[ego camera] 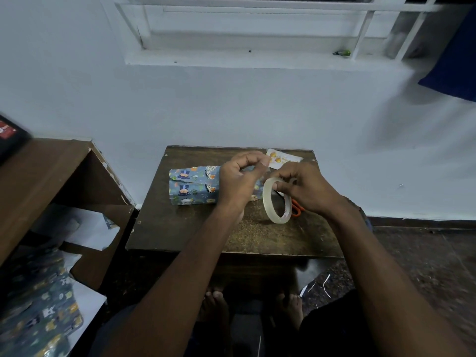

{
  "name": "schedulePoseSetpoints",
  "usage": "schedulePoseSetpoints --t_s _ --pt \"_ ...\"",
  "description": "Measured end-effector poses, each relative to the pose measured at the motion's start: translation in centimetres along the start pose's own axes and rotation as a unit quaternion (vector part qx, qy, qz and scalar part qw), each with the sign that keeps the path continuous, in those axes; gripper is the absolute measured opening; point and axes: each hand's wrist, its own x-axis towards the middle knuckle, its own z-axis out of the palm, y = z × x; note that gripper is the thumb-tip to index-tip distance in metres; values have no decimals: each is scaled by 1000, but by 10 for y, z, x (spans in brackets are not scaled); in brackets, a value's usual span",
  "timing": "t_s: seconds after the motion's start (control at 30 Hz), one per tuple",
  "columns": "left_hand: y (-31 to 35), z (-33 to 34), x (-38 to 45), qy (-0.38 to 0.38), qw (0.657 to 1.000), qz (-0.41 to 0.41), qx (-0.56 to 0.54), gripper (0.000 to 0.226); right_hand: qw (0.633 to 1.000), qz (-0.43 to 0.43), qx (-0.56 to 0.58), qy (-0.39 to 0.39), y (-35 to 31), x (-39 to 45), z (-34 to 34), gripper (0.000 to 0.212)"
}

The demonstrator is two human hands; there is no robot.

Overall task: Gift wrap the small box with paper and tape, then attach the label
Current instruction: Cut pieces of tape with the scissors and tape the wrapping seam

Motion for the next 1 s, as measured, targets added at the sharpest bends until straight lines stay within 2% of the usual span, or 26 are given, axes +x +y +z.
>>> schedulePoseSetpoints --t_s 0.1,0.2,0.23,0.33,0.43,0.5,0.63,0.8,0.93,1.0 --pt "1 -2 0 -13 1000 18 12 7 1000 7 -24 -9 4 1 1 33" --pt "-1 -6 3 -54 994 59 70 4 999 18 -46 -3 8 2 3 23" --pt "-1 -8 4 -72 991 69 91 5 999 17 -47 2 8 2 2 29" --pt "4 -14 6 -124 980 76 136 17 999 18 -37 23 7 1 1 49" --pt "7 -18 5 -164 975 60 137 32 999 20 -34 36 5 1 1 50" --pt "8 -17 4 -181 971 65 140 33 998 23 -40 30 4 0 2 49" --pt "12 -15 1 -174 969 85 151 29 998 50 -45 20 -3 -3 3 26" --pt "10 -13 -1 -133 971 103 170 26 968 170 -164 87 4 -7 -6 20" --pt "12 -11 -3 -113 961 130 214 23 948 235 -215 26 3 -17 0 17" --pt "11 -10 -4 -111 957 135 232 24 938 249 -240 19 1 -19 5 20"
